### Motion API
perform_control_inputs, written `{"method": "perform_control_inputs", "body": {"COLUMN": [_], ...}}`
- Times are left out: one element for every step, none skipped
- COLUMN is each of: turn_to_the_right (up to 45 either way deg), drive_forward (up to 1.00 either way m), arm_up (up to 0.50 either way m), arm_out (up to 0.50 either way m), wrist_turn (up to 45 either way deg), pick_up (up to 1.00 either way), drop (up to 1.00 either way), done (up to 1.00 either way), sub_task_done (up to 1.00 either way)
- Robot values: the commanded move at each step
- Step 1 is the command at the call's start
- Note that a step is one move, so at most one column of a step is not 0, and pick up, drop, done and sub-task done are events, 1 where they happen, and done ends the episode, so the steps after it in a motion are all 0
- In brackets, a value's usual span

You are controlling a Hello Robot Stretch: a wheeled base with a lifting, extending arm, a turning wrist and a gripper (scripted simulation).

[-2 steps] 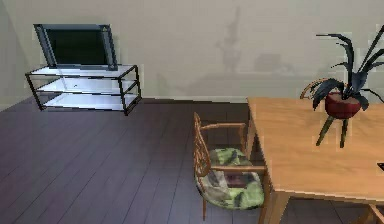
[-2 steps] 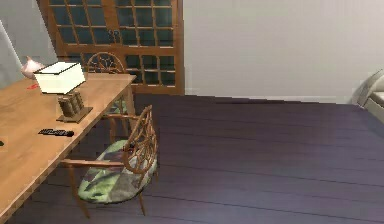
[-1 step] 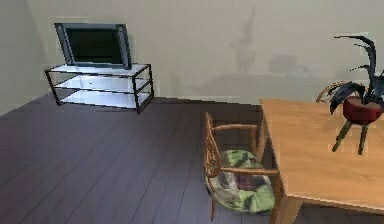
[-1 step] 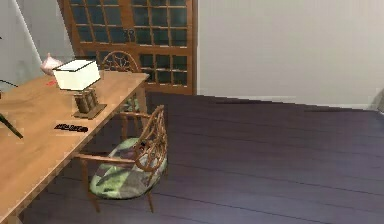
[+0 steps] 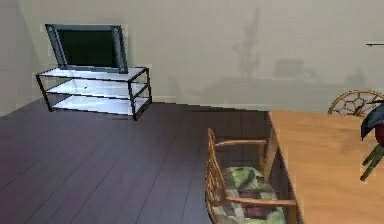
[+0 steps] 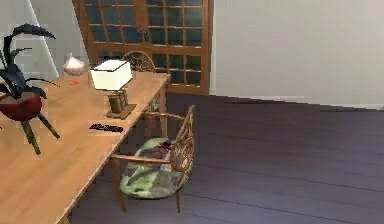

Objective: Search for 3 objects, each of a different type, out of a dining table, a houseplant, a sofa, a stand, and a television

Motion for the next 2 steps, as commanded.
{"method": "perform_control_inputs", "body": {"turn_to_the_right": [45.0,0.0], "drive_forward": [0.00,0.00], "arm_up": [0.00,0.00], "arm_out": [0.00,0.00], "wrist_turn": [0.0,0.0], "pick_up": [0.00,0.00], "drop": [0.00,0.00], "done": [0.00,1.00], "sub_task_done": [0.00,0.00]}}
